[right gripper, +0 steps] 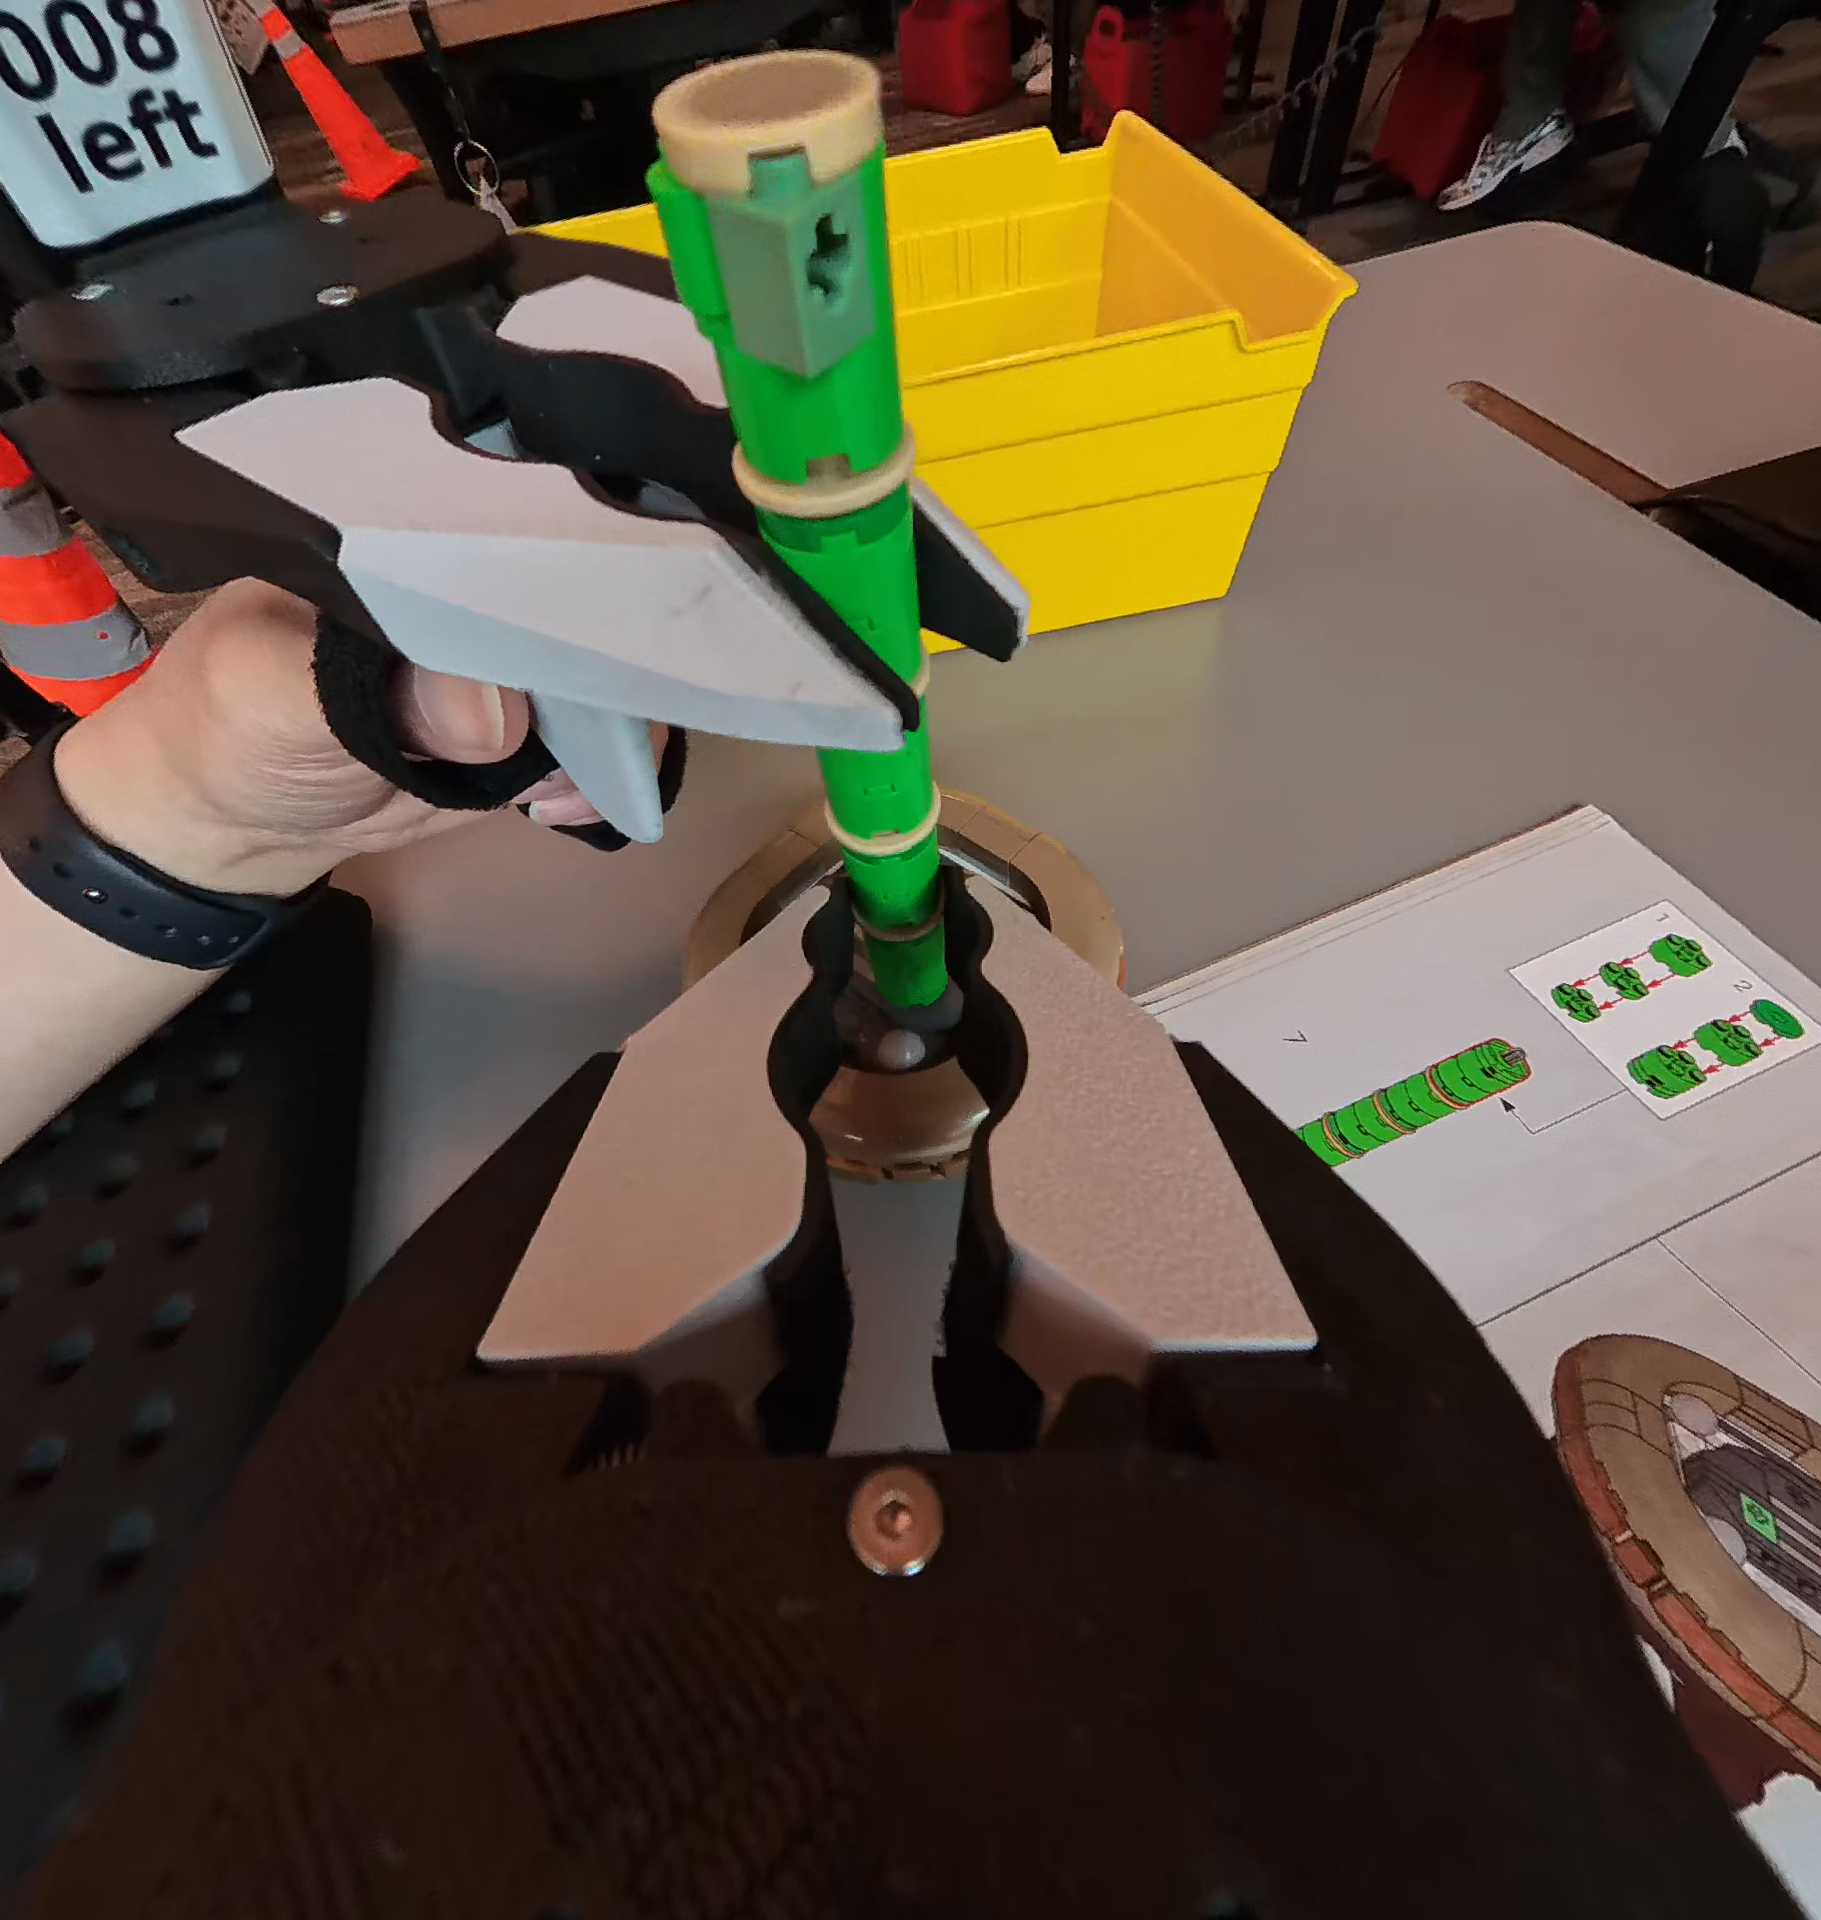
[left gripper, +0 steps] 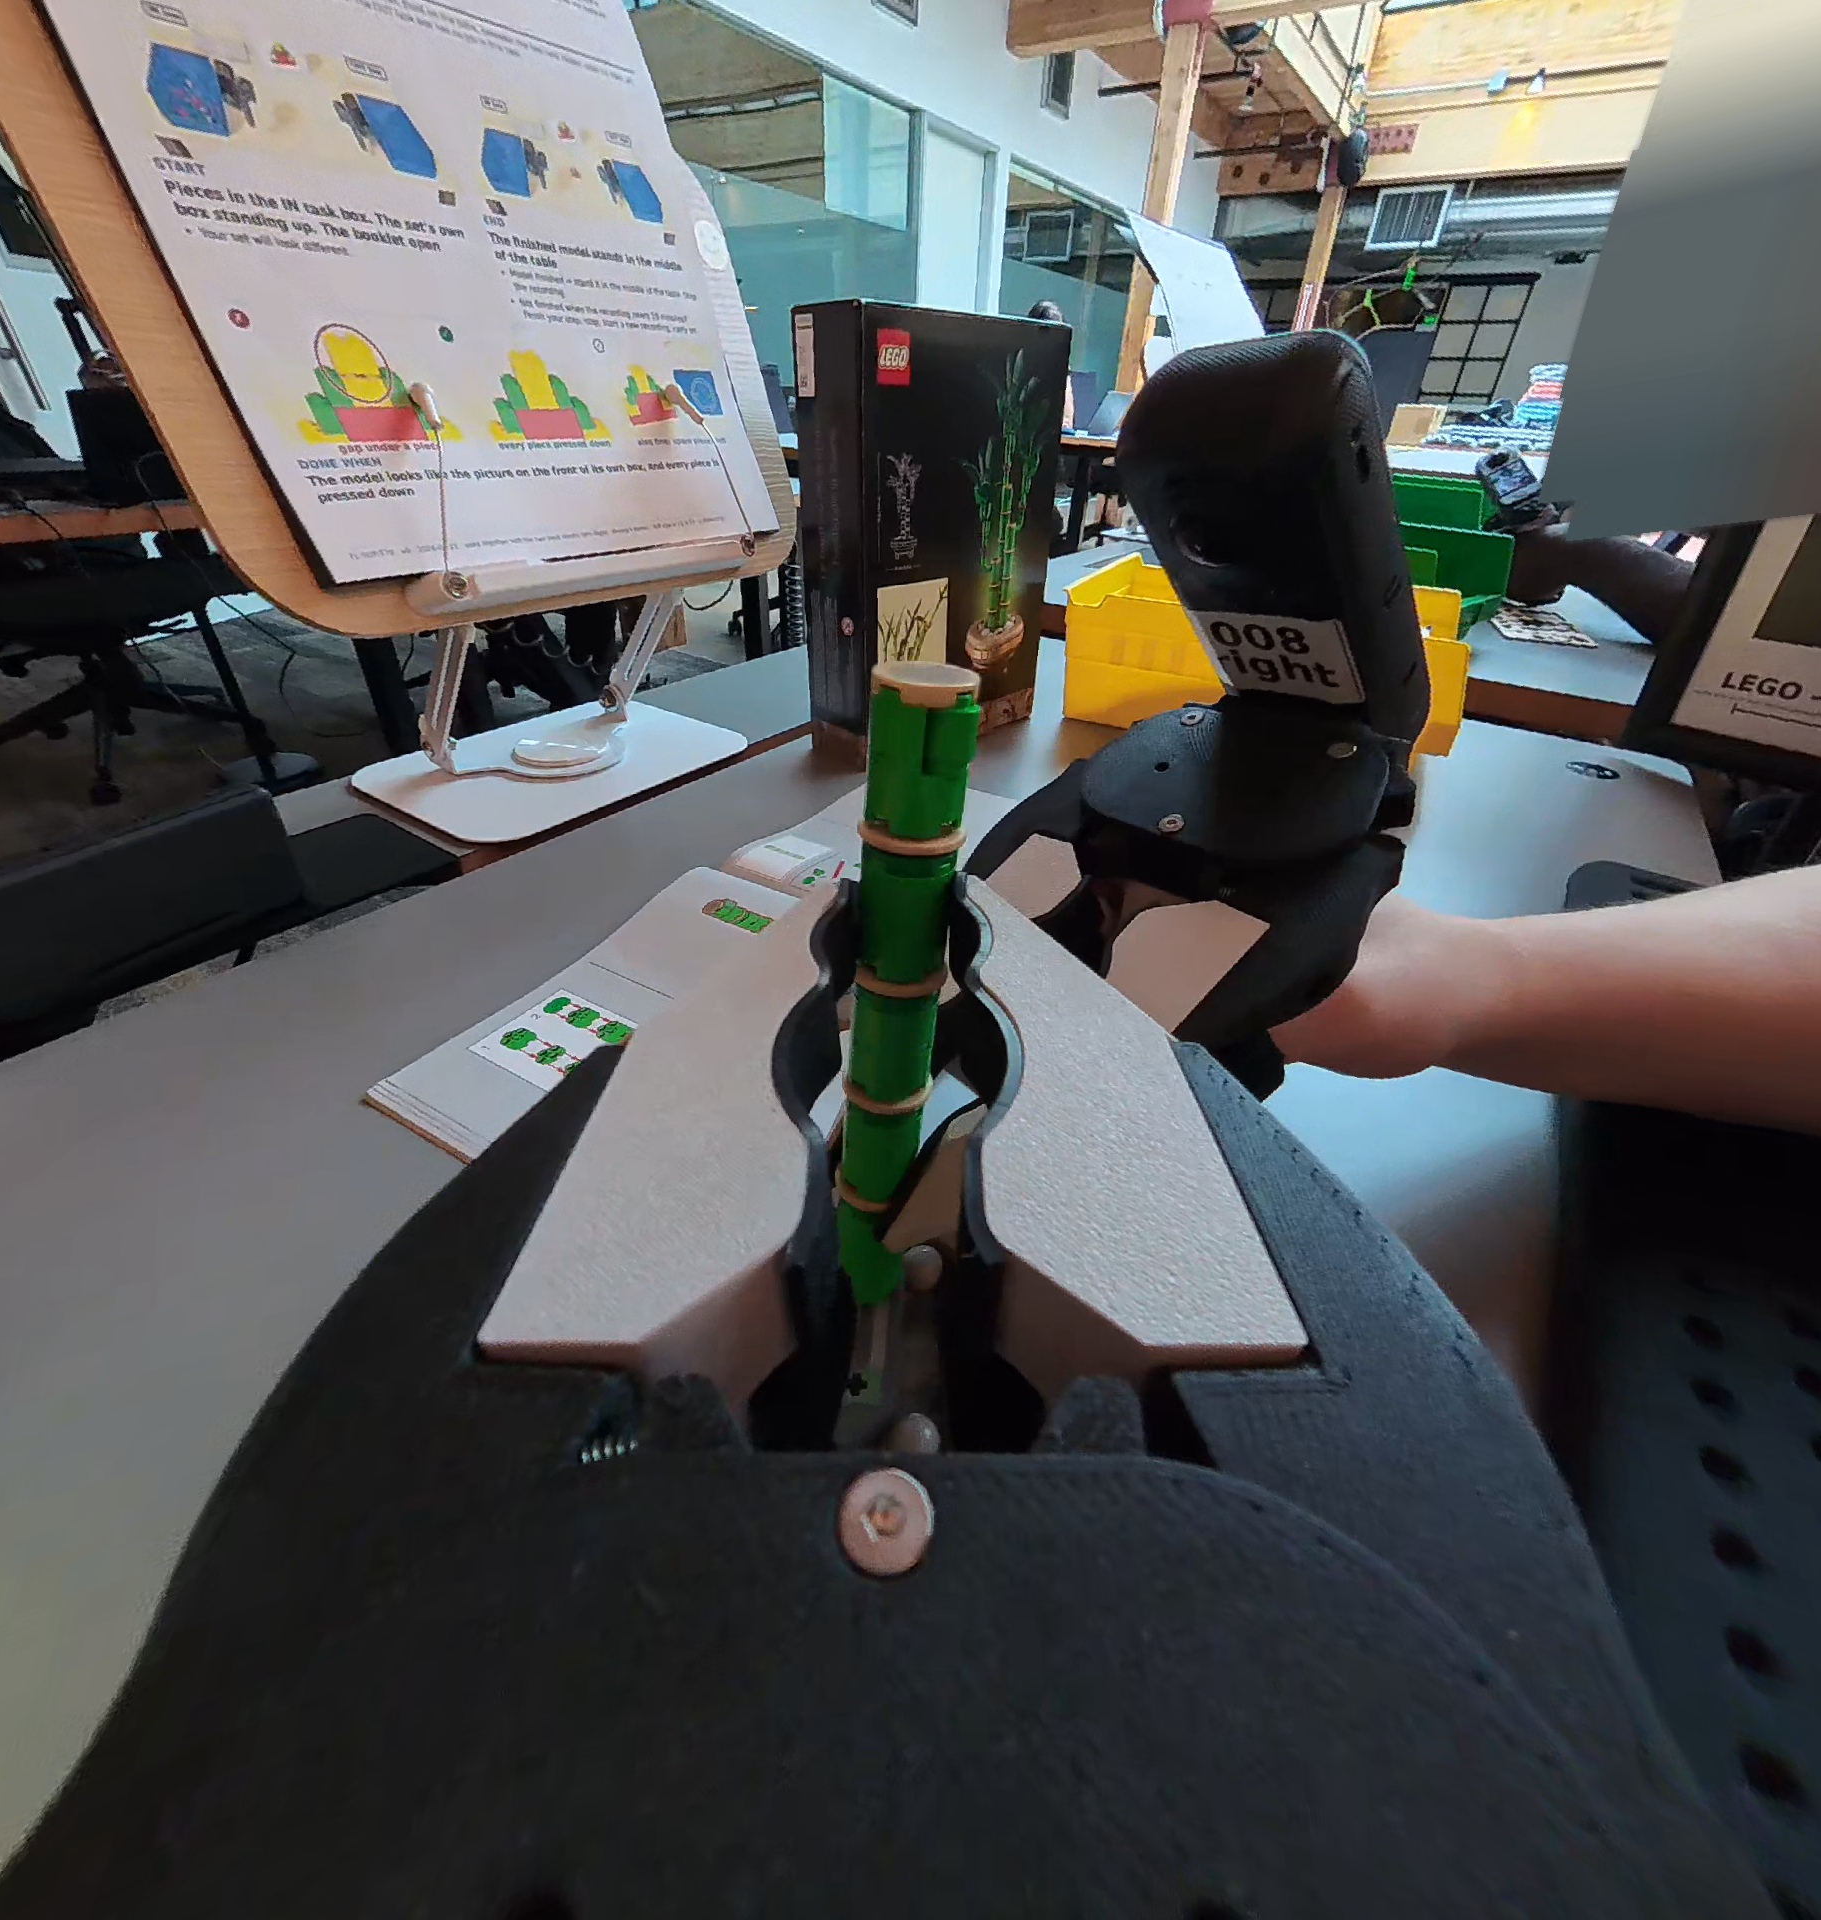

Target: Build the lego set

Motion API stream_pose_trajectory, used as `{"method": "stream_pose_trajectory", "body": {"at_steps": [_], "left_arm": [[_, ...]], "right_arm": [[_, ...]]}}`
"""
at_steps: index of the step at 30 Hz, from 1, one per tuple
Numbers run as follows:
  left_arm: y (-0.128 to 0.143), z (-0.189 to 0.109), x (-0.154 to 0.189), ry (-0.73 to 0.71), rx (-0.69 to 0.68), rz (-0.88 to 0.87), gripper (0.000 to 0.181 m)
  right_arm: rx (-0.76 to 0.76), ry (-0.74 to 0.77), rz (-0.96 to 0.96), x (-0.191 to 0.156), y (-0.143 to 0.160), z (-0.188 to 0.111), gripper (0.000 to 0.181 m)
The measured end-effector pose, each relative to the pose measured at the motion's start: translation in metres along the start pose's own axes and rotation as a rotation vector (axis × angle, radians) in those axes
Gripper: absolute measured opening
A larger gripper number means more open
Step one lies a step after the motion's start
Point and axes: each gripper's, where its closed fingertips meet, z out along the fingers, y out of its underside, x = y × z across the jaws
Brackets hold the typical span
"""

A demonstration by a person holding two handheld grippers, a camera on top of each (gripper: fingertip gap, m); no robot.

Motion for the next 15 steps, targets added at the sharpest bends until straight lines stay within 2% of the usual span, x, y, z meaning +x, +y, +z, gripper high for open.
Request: {"method": "stream_pose_trajectory", "body": {"at_steps": [15], "left_arm": [[0.0011,-0.0039,-0.0006,0.022,0.024,-0.014,0.015]], "right_arm": [[-0.051,-0.003,-0.04,-0.001,0.0025,0.002,0.017]]}}
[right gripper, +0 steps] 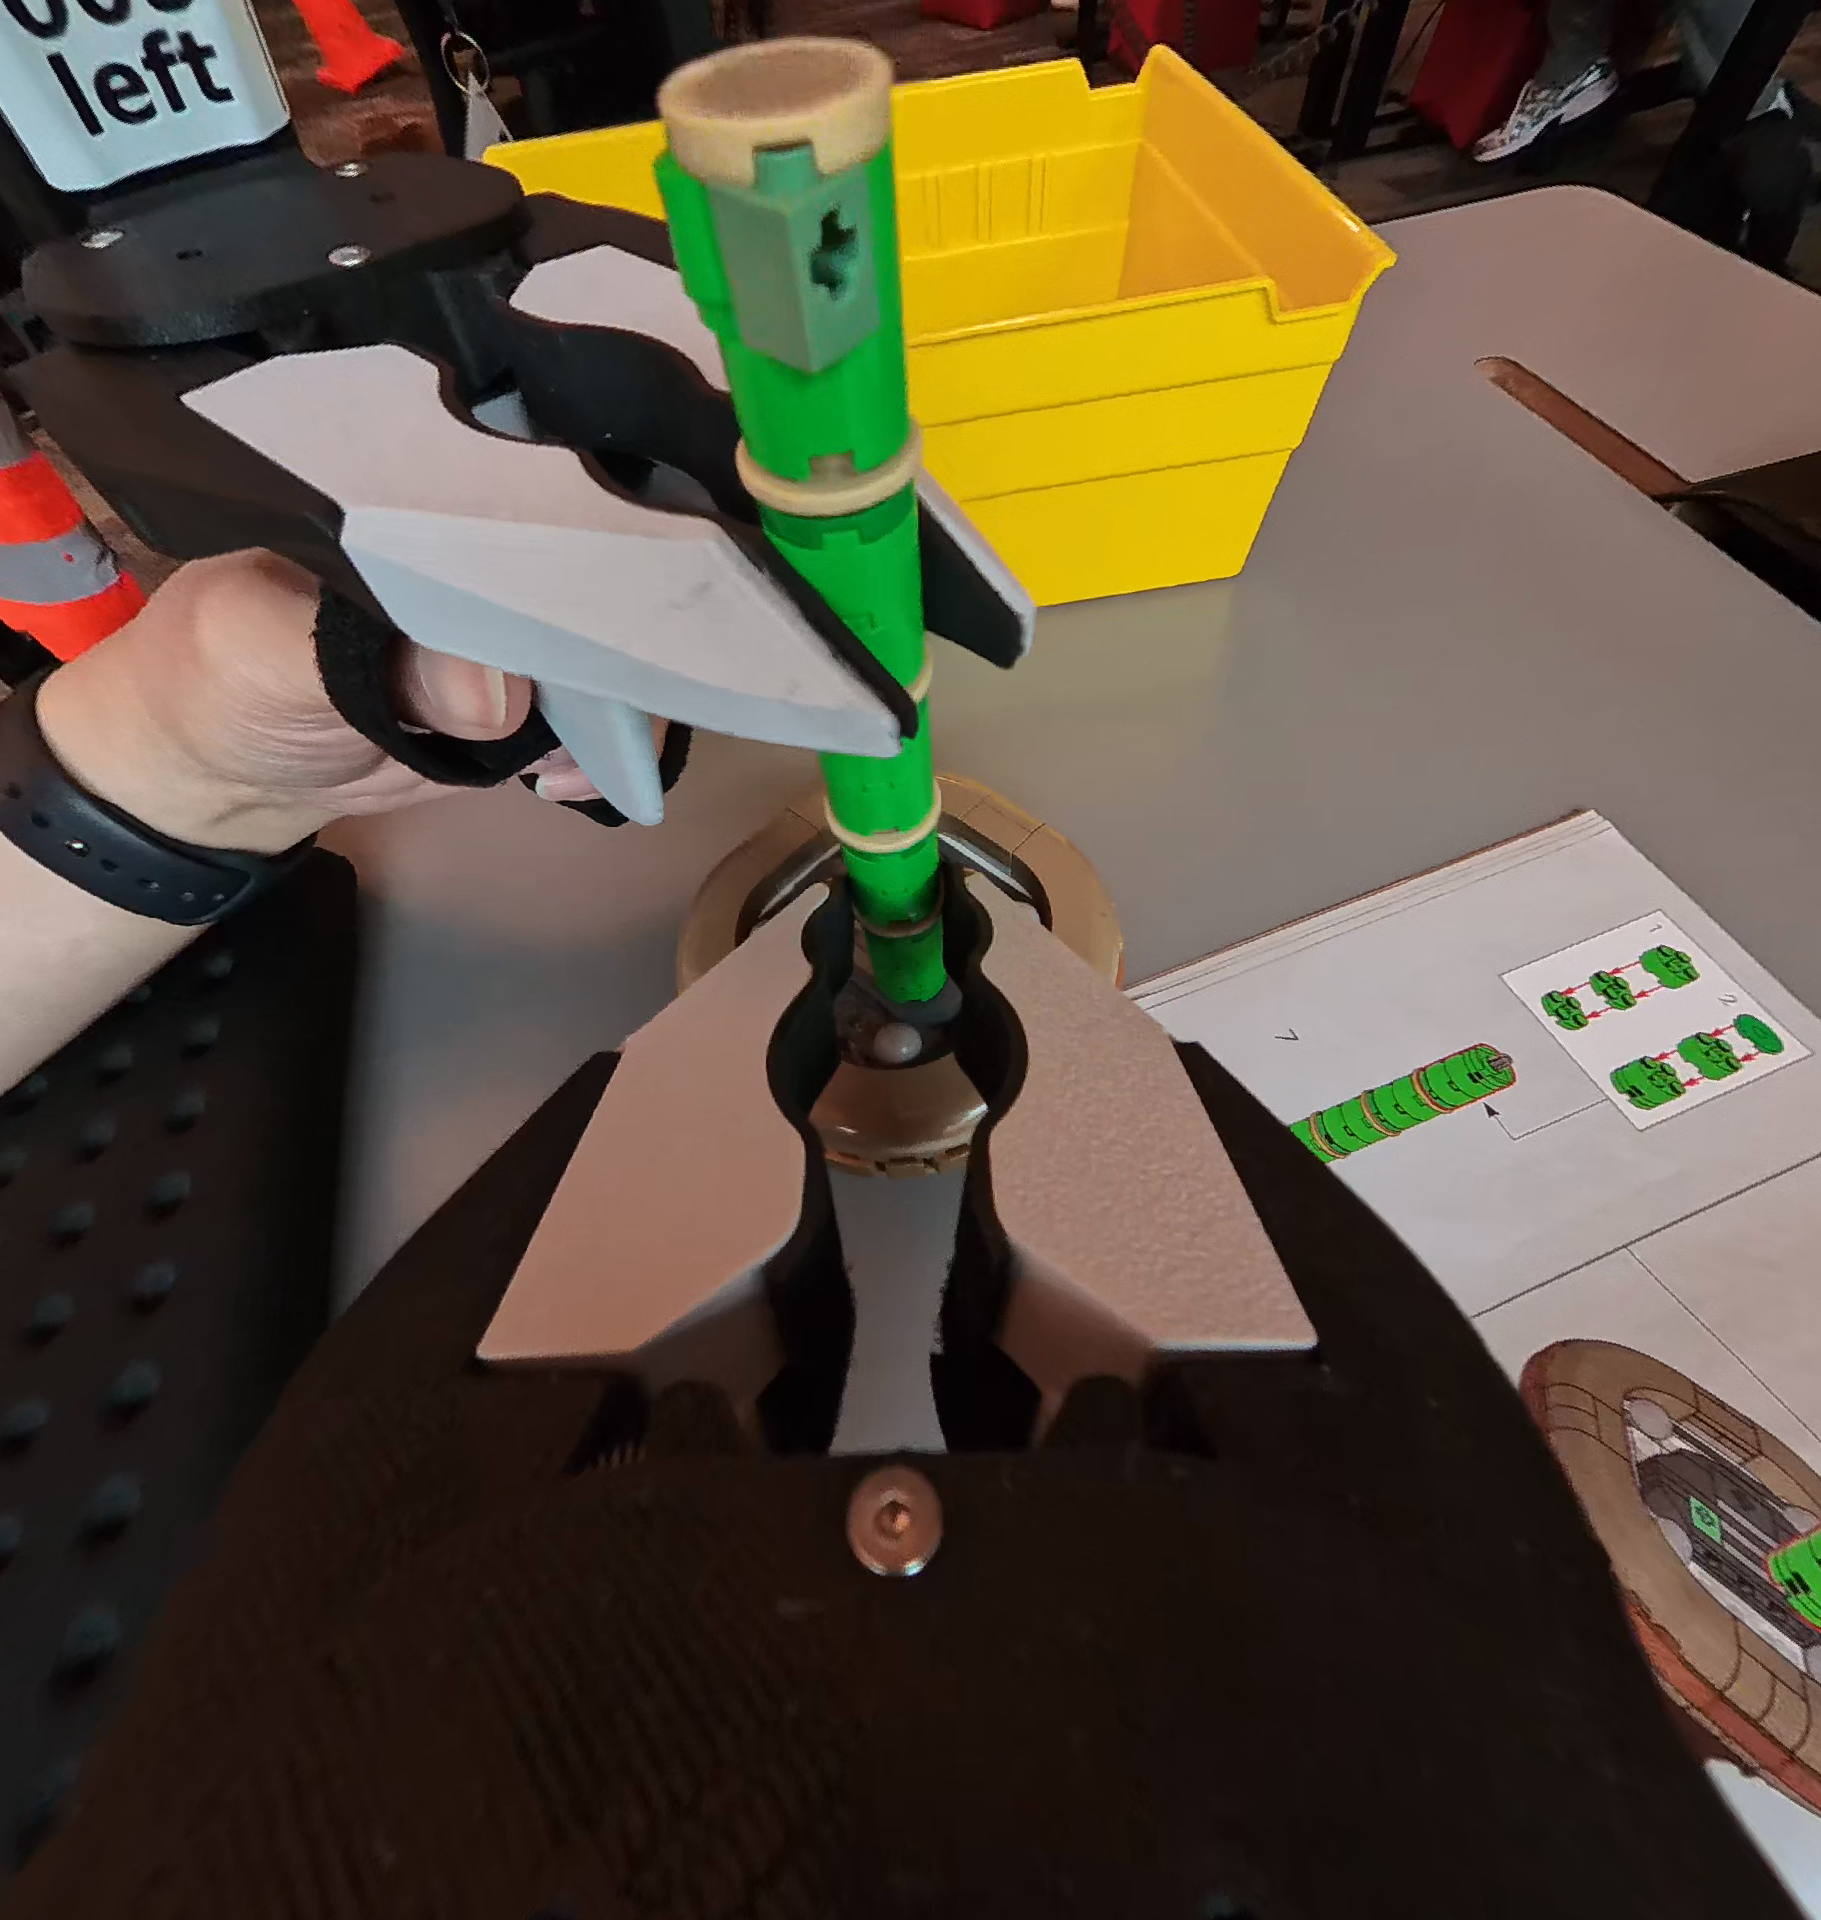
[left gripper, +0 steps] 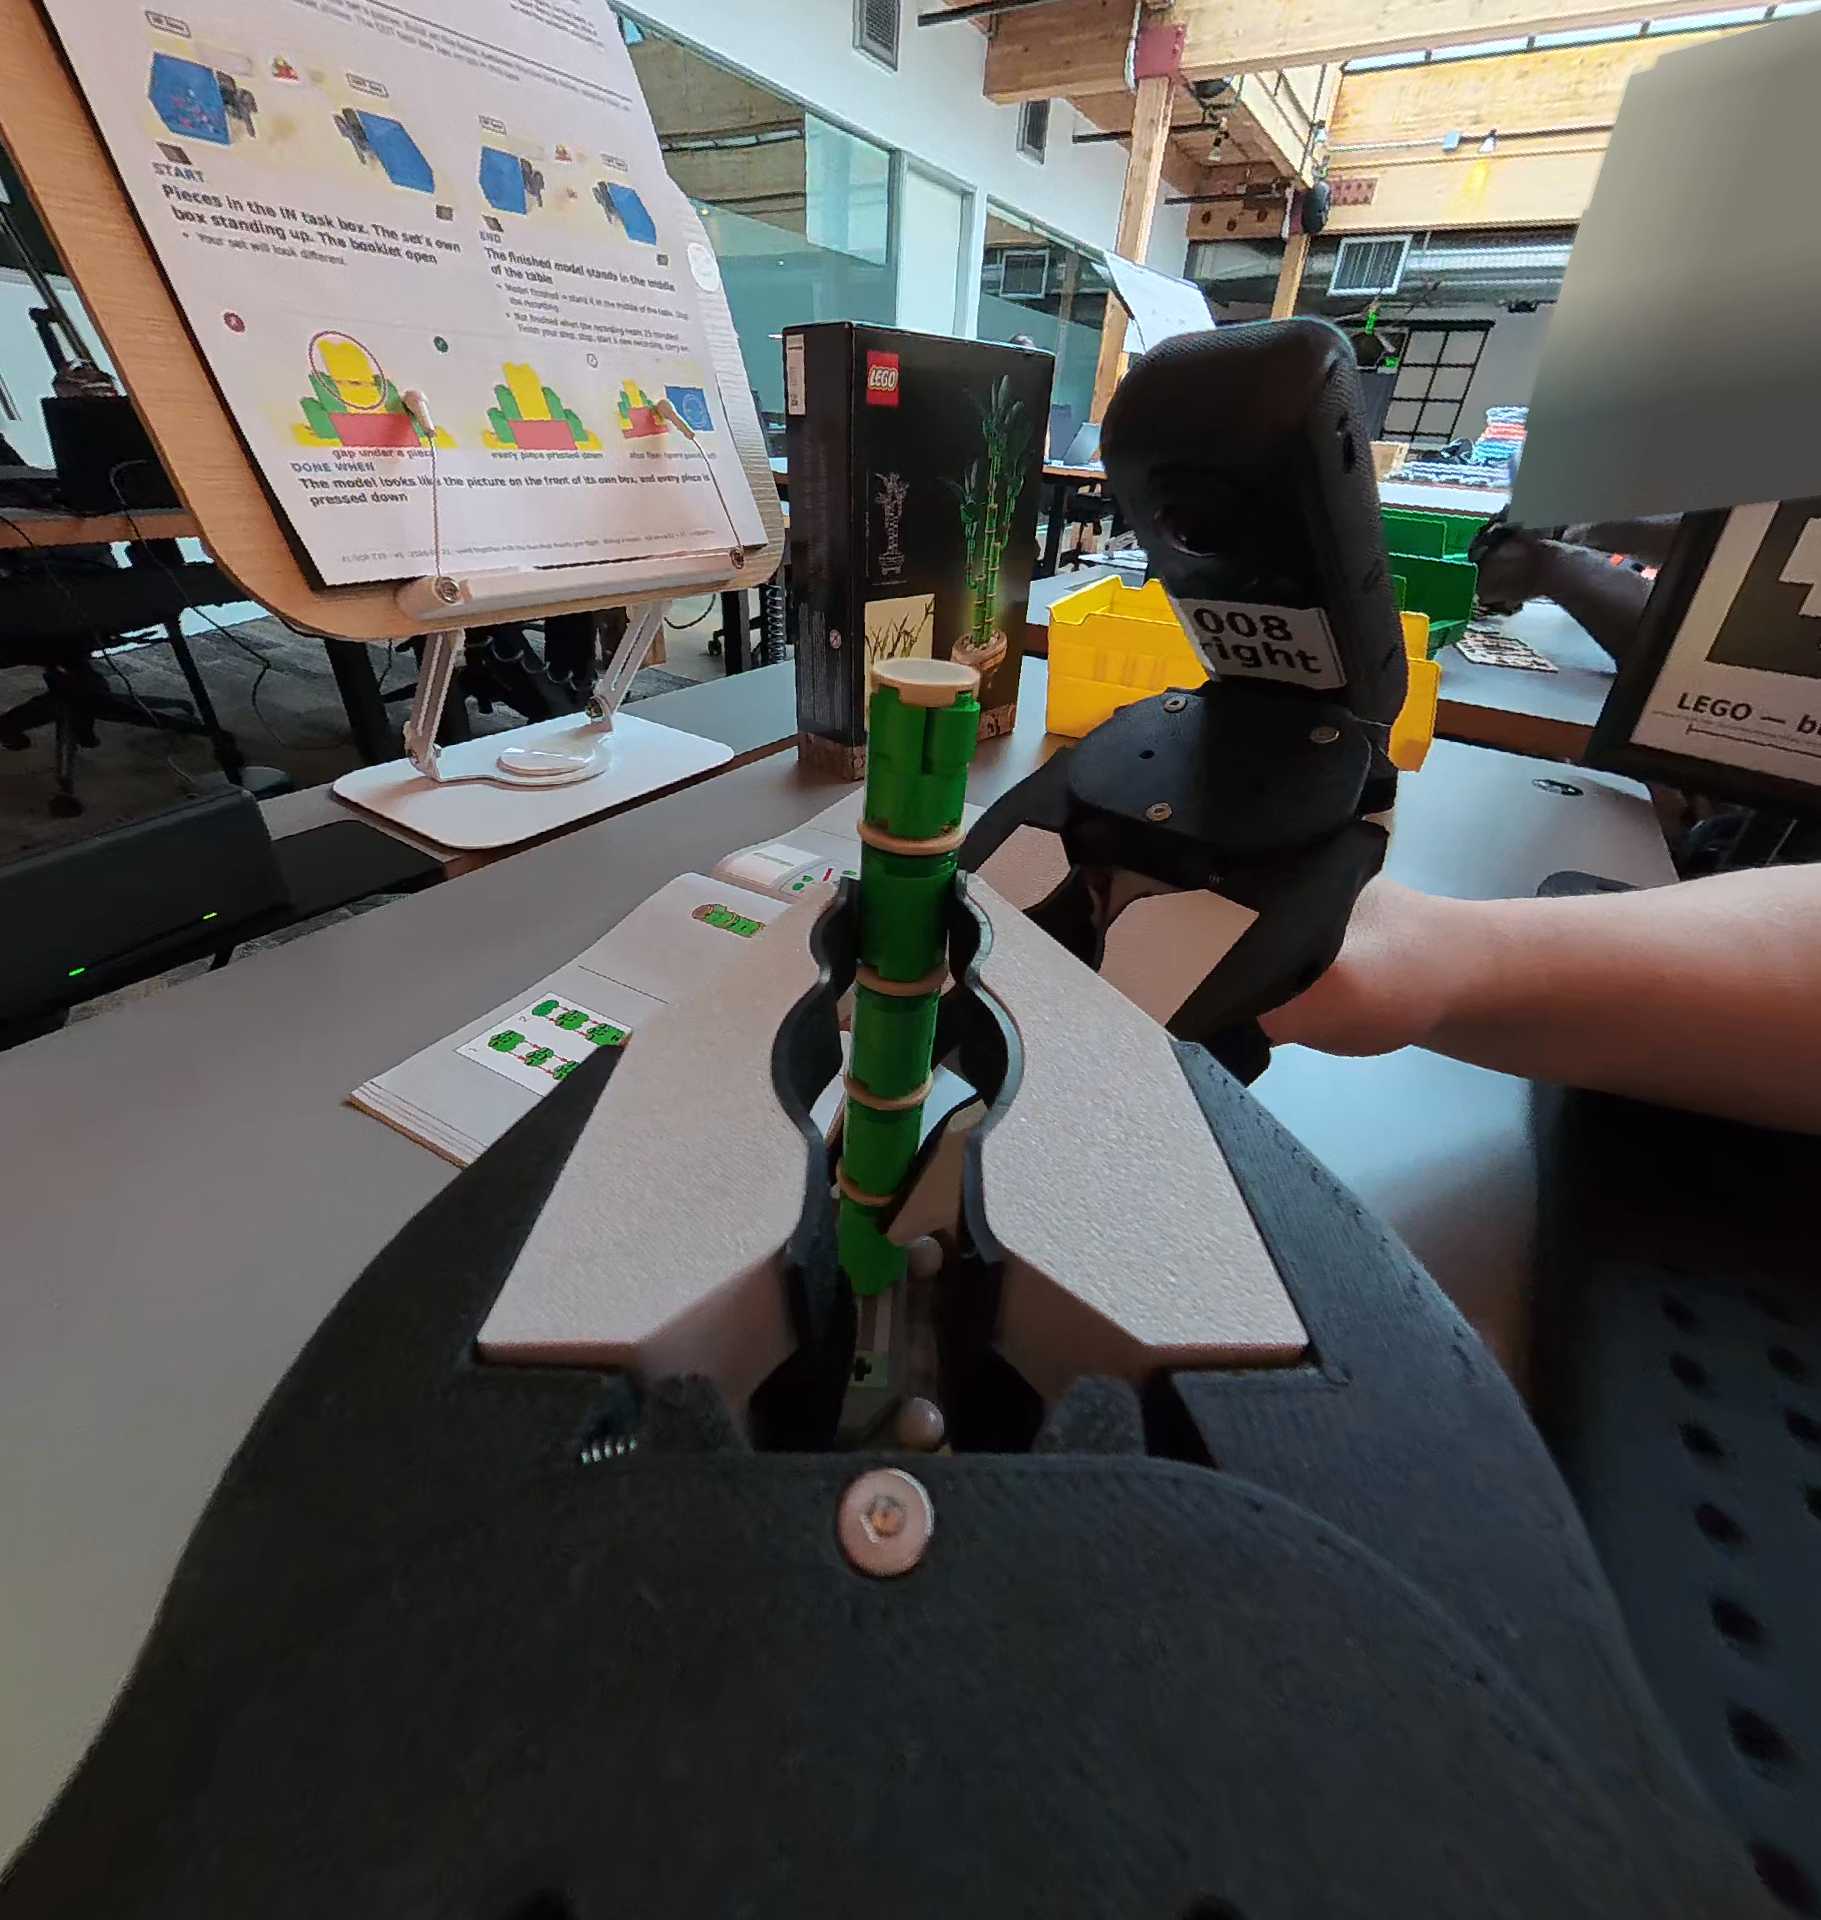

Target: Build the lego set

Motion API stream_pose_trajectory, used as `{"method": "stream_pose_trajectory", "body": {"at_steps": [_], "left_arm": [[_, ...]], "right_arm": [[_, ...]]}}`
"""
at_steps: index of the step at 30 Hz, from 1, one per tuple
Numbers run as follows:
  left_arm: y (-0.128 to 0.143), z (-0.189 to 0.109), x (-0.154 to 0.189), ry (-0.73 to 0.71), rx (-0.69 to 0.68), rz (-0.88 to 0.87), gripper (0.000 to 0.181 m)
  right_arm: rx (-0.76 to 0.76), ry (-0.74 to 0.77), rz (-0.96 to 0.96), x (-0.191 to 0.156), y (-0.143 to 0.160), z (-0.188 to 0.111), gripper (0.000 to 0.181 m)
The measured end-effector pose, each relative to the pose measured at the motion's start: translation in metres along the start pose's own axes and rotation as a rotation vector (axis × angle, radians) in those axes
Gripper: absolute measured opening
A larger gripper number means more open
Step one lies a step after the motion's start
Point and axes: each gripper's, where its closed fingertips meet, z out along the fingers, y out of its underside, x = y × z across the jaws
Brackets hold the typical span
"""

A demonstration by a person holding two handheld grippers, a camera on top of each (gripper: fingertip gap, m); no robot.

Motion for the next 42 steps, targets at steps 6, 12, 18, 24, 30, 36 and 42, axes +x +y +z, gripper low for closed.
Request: {"method": "stream_pose_trajectory", "body": {"at_steps": [6,12,18,24,30,36,42], "left_arm": [[-0.001,-0.003,-0.002,-0.009,0.006,-0.01,0.015],[-0.002,-0.002,-0.003,-0.022,0.024,-0.02,0.015],[-0.02,-0.013,-0.006,-0.03,0.122,-0.094,0.052],[-0.006,-0.034,-0.008,-0.066,0.044,-0.1,0.048],[0.036,-0.022,-0.005,-0.129,-0.217,0.111,0.04],[0.068,-0.011,-0.006,-0.092,-0.366,0.096,0.021],[0.064,-0.009,-0.007,-0.066,-0.332,0.064,0.017]], "right_arm": [[0.015,-0.008,0.004,-0.001,-0.001,0.001,0.017],[0.068,-0.096,0.037,-0.005,-0.005,-0.008,0.034],[0.217,-0.129,0.049,0.006,-0.027,-0.043,0.037],[0.313,-0.195,0.047,0.002,-0.055,-0.053,0.048],[0.251,-0.234,-0.04,-0.011,-0.061,-0.04,0.054],[0.218,-0.199,-0.096,-0.009,-0.061,-0.029,0.021],[0.231,-0.215,-0.068,-0.008,-0.062,-0.028,0.015]]}}
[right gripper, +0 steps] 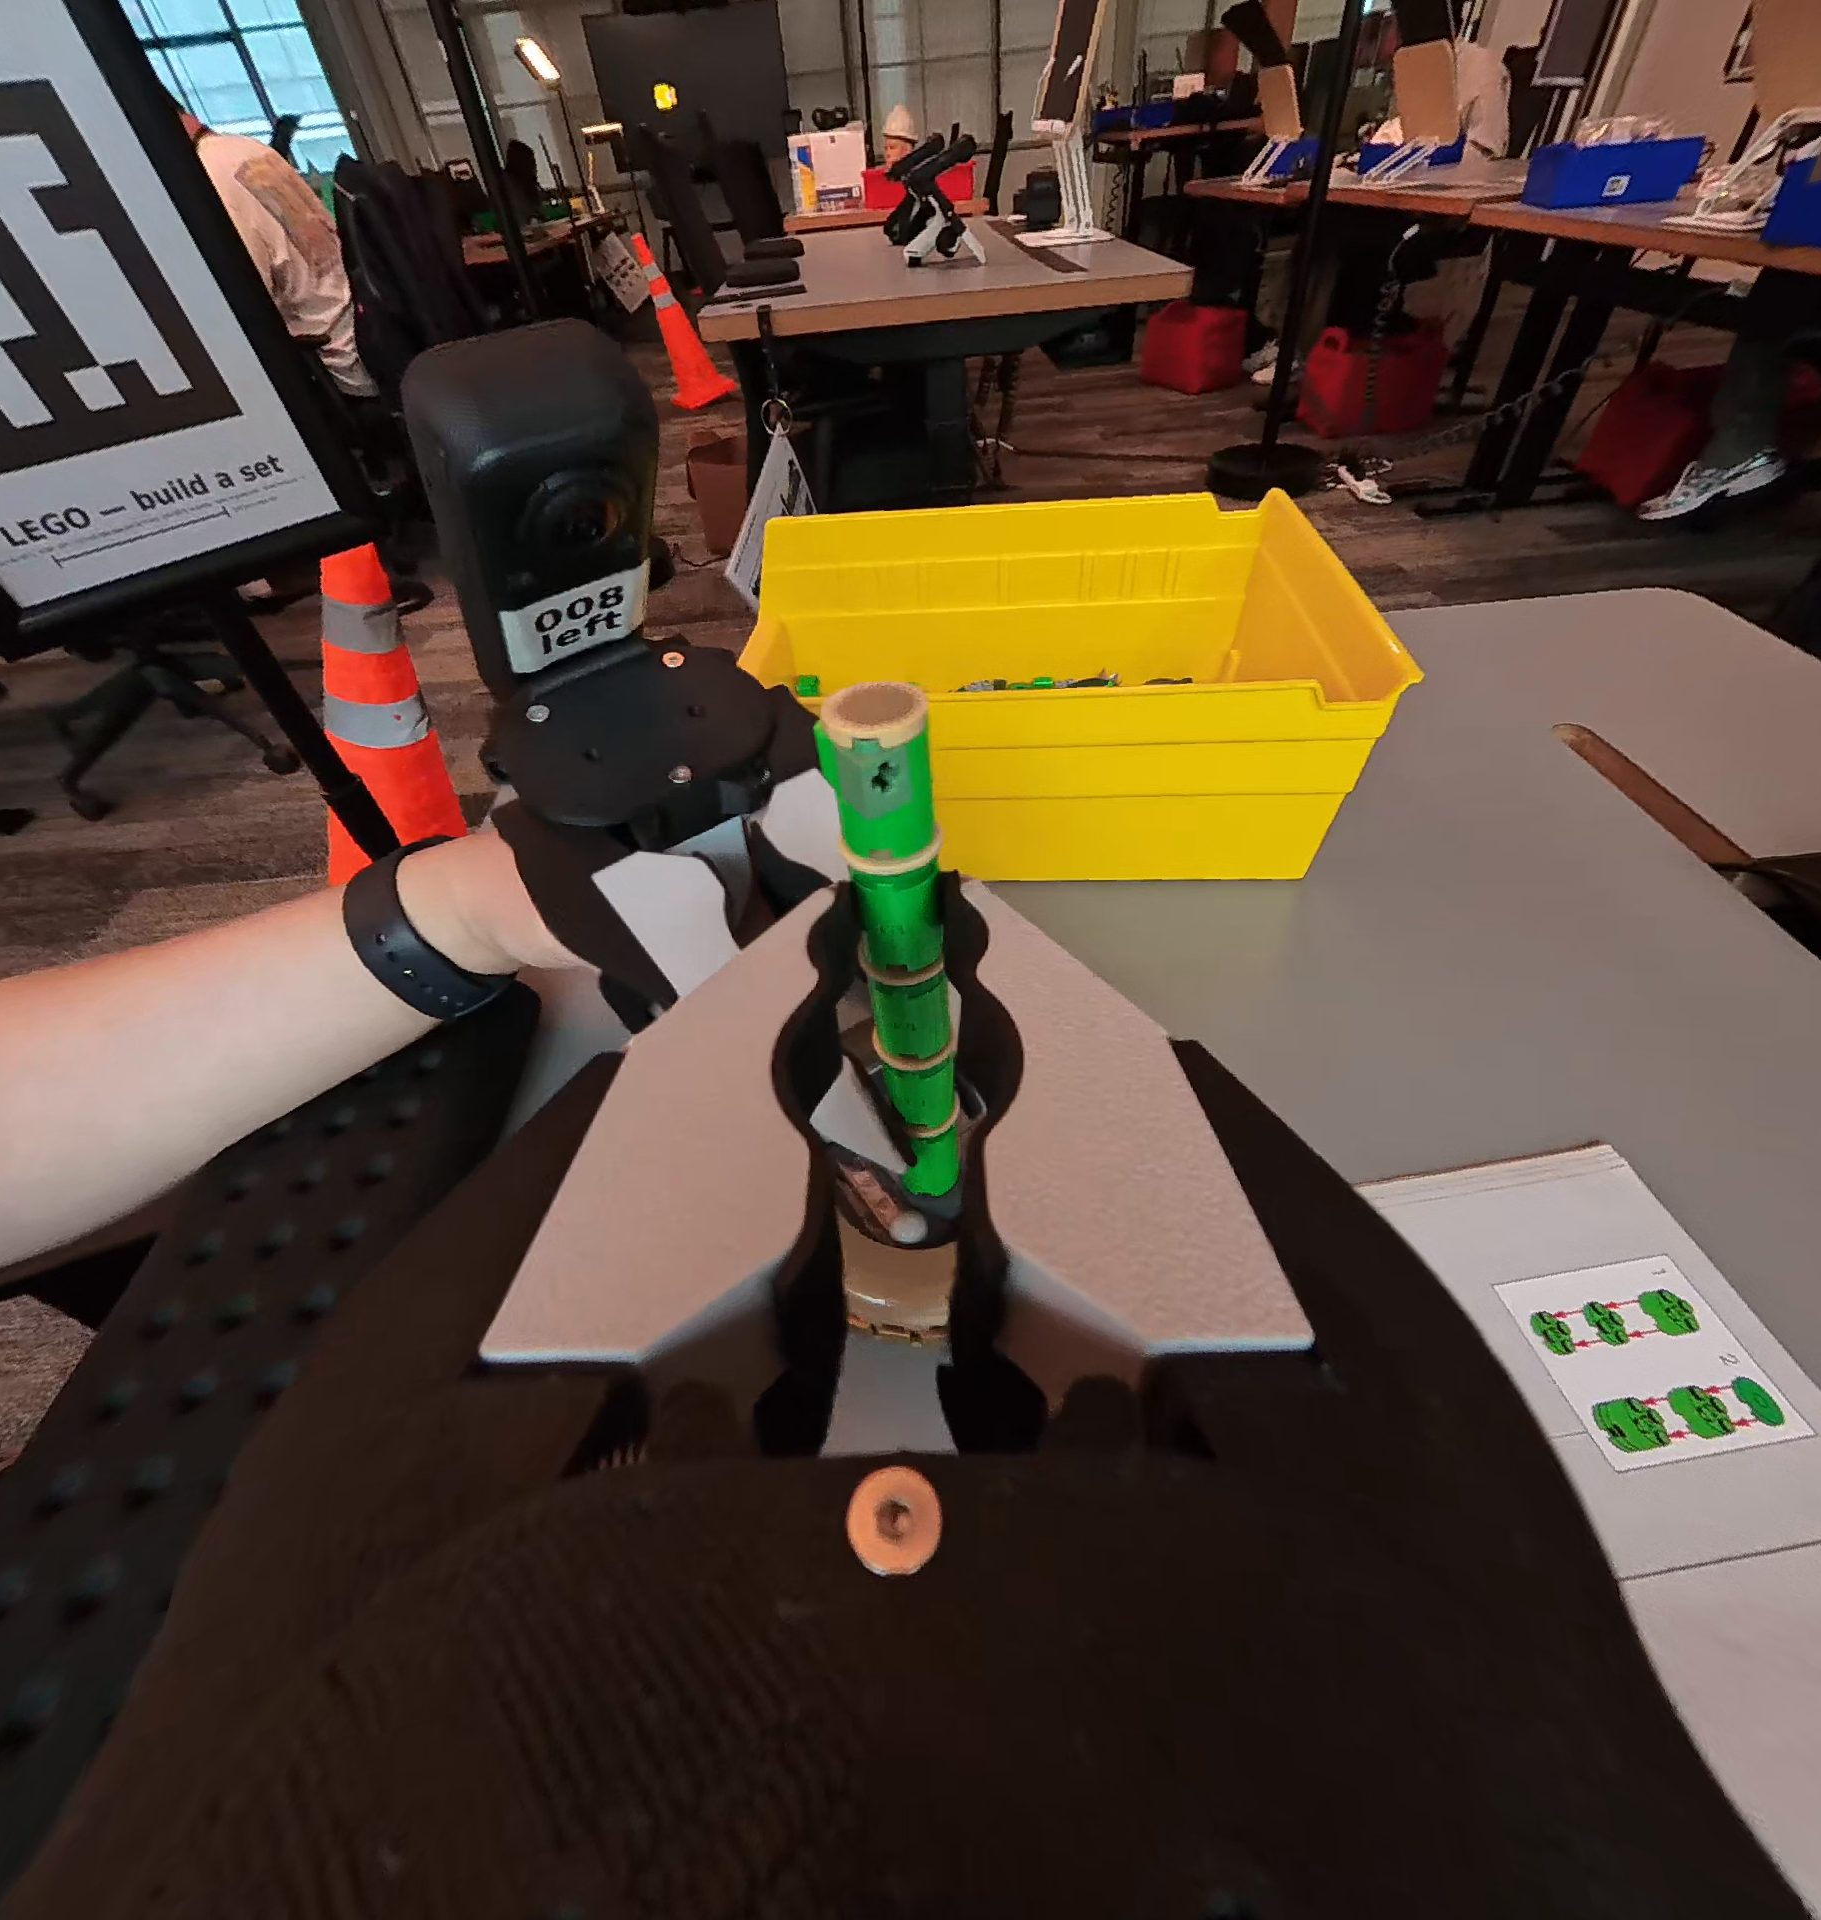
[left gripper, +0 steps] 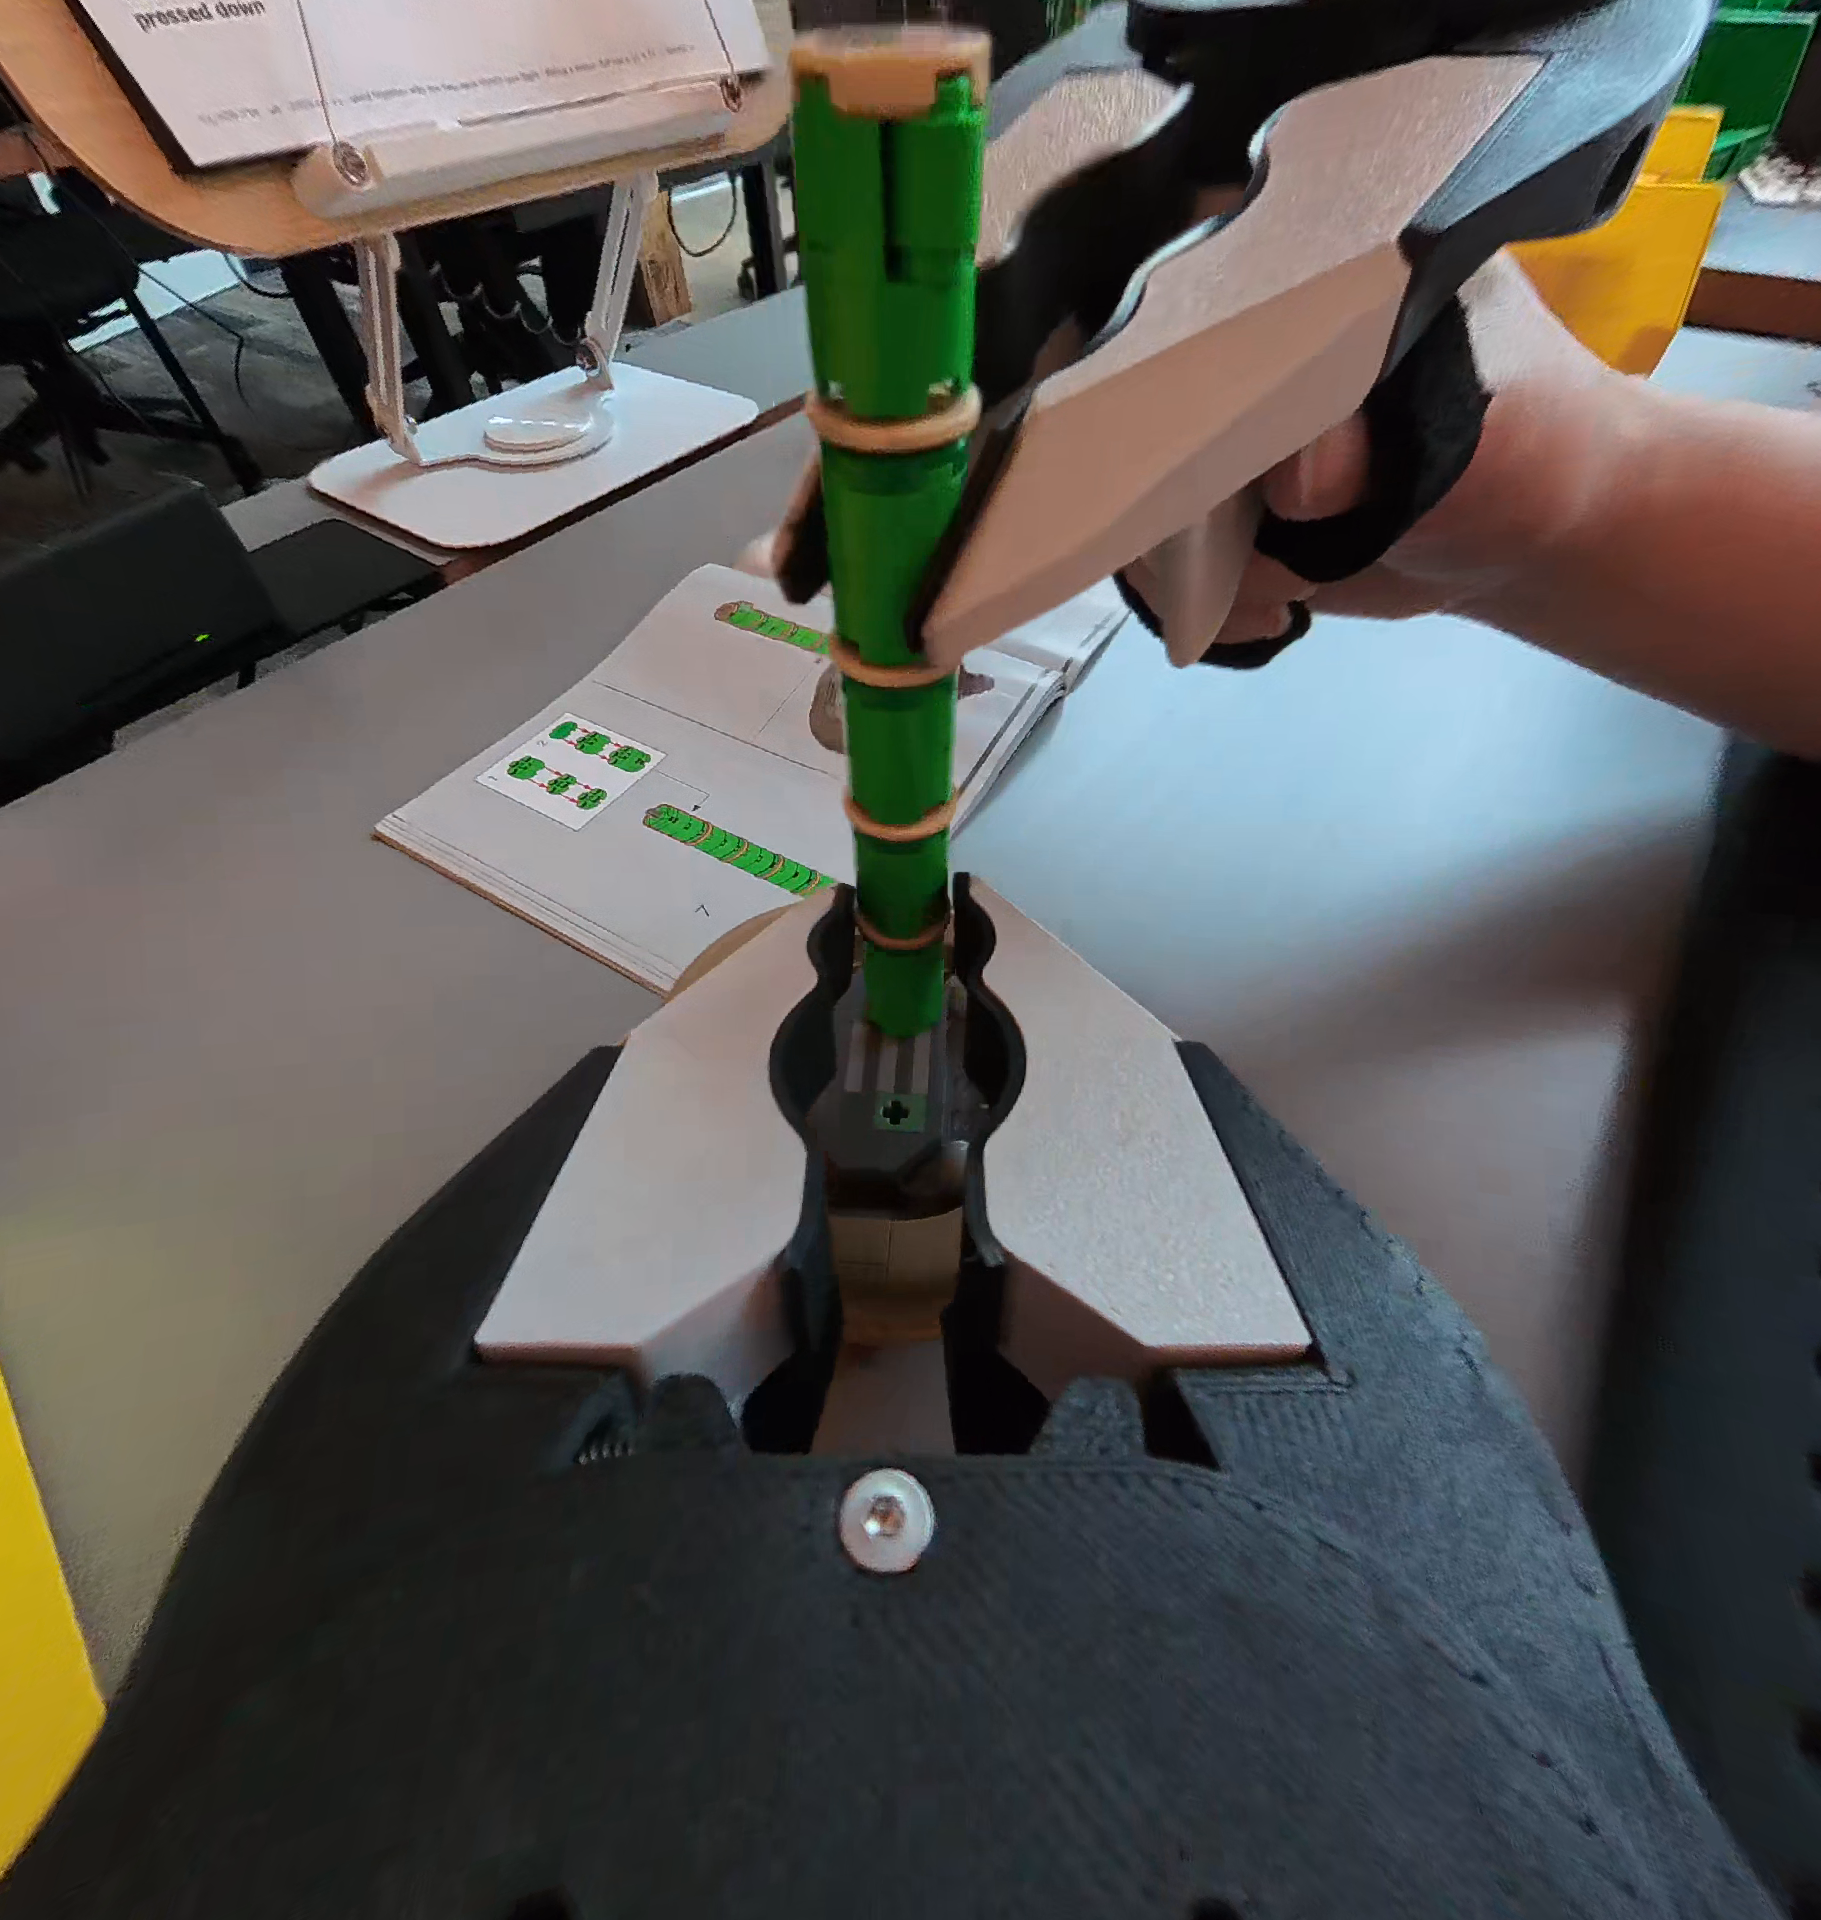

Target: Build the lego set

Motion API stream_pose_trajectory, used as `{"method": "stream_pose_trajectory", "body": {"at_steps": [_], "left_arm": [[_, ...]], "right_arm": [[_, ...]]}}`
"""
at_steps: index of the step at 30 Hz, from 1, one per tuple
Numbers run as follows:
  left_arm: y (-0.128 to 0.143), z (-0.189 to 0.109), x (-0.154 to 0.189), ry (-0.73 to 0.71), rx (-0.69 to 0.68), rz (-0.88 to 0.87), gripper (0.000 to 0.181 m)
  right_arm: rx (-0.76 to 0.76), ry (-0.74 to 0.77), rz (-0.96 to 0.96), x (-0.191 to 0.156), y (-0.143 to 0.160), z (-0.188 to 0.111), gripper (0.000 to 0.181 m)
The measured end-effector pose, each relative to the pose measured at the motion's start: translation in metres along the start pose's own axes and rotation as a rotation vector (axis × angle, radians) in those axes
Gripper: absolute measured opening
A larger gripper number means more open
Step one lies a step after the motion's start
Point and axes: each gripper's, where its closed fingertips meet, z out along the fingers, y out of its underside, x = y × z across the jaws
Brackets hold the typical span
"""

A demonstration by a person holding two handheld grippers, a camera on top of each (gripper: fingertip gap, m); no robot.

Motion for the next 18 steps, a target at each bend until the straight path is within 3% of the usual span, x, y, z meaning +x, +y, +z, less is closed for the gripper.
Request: {"method": "stream_pose_trajectory", "body": {"at_steps": [18], "left_arm": [[0.0015,0.0,-0.0006,0.01,-0.002,-0.001,0.017]], "right_arm": [[0.007,-0.015,-0.034,0.0004,0.0037,-0.0009,0.016]]}}
